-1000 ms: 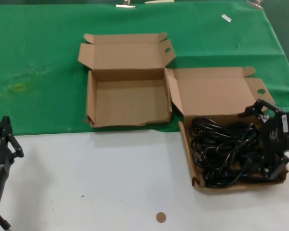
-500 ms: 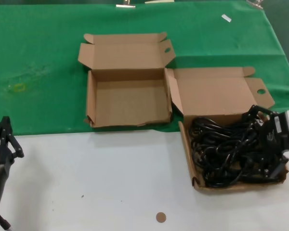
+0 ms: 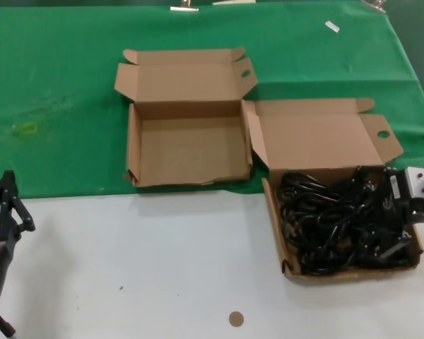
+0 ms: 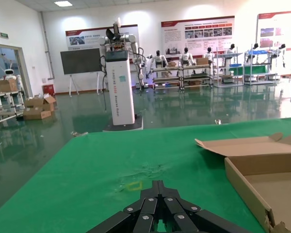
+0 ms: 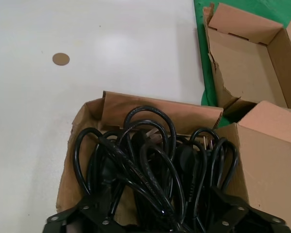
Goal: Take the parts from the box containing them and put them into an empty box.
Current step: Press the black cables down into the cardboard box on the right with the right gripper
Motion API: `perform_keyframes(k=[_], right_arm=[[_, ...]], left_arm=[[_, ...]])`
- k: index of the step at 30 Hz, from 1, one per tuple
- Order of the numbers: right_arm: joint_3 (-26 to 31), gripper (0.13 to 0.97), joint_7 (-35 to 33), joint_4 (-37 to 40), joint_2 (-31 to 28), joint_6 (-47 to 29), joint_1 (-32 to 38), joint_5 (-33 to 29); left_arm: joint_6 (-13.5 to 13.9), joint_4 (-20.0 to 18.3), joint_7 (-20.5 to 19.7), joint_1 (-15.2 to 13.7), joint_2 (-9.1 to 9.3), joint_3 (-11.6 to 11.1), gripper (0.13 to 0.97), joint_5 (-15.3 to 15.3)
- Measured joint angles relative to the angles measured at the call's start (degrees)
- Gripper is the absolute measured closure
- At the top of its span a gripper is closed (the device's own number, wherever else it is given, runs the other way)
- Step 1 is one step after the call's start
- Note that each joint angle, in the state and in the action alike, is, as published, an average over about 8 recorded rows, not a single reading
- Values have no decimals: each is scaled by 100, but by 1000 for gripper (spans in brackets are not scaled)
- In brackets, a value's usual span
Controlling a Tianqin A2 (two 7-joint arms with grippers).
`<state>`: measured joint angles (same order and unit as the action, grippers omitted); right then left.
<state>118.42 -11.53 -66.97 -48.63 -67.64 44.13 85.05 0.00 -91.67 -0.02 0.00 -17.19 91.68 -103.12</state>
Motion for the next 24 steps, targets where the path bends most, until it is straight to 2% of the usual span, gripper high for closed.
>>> perform_keyframes(k=[3, 11, 12, 20, 24], right_arm=[[-12, 311, -27, 47, 33, 13, 2, -41], [-46, 508, -45, 82, 86, 57, -23, -128], [-48, 508, -42, 78, 91, 63, -28, -141], [-42, 723, -32, 16, 102, 138, -60, -298], [-40, 723, -34, -3, 105, 160, -61, -364]], left_arm=[[0, 0, -2, 0, 0, 0, 953, 0], [0, 0, -3, 0, 0, 0, 953, 2], [0, 0, -3, 0, 0, 0, 953, 2], [0, 0, -2, 0, 0, 0, 953, 2], [0, 0, -2, 0, 0, 0, 953, 2]])
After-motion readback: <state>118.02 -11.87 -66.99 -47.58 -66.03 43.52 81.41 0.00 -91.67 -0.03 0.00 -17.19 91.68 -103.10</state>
